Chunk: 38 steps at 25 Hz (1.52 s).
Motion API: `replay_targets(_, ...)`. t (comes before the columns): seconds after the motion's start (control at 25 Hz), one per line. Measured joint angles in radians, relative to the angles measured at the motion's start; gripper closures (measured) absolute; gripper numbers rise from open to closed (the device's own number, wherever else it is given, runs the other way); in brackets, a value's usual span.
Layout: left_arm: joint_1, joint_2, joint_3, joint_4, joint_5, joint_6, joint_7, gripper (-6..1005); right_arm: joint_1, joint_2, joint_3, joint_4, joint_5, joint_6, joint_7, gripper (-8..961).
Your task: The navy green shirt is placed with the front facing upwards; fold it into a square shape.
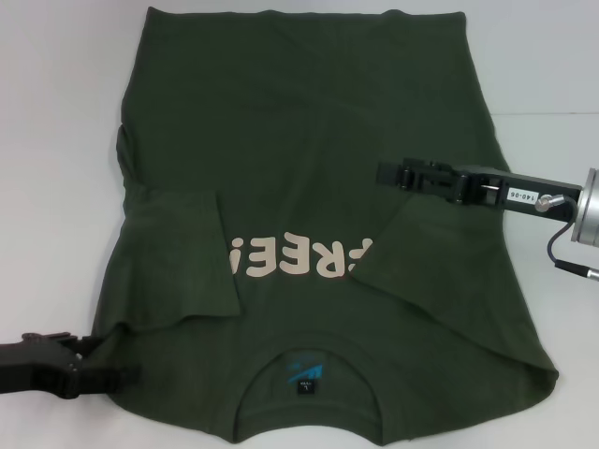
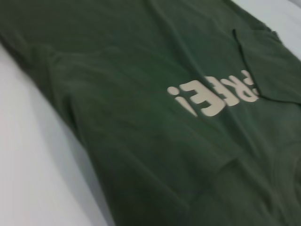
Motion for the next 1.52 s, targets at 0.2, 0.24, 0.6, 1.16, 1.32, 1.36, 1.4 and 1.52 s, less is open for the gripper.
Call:
replay_targets(0.2, -0.011, -0.001, 0.004, 0.000, -0.005, 0.023, -0.001, 127, 0.000, -0.005, 0.001, 0.004, 0.001, -0.001, 0.000, 58)
replay_targets(0.24, -0.012, -0.001, 0.005, 0.000, -0.006, 0.027, -0.001, 127, 0.000, -0.005, 0.001, 0.005, 0.001, -0.001, -0.001, 58)
replay_targets(0.6, -0.025, -0.001, 0.008, -0.001, 0.001, 0.021, -0.021, 128, -0.001, -0.005, 0.009, 0.007, 0.001, -0.001, -0.006, 58)
replay_targets(1.16, -0.030, 0.000, 0.032, 0.013, 0.013, 0.015, -0.038, 581, -0.005, -0.008, 0.023, 0.006, 0.001, -0.010, -0.009, 59)
replay_targets(1.32, -0.032, 0.000, 0.032, 0.014, 0.013, 0.015, -0.038, 771, -0.010, -0.008, 0.024, 0.004, 0.001, -0.010, -0.009, 58)
replay_targets(1.36, -0.033, 0.000, 0.032, 0.014, 0.013, 0.015, -0.038, 799, -0.011, -0.009, 0.024, 0.003, 0.001, -0.010, -0.009, 58)
replay_targets(1.4, -0.033, 0.000, 0.032, 0.014, 0.013, 0.015, -0.039, 827, -0.012, -0.009, 0.024, 0.003, 0.001, -0.009, -0.009, 58)
replay_targets(1.52, -0.033, 0.001, 0.031, 0.018, 0.013, 0.024, -0.046, 910, -0.013, -0.013, 0.022, 0.003, -0.007, -0.004, -0.003, 58)
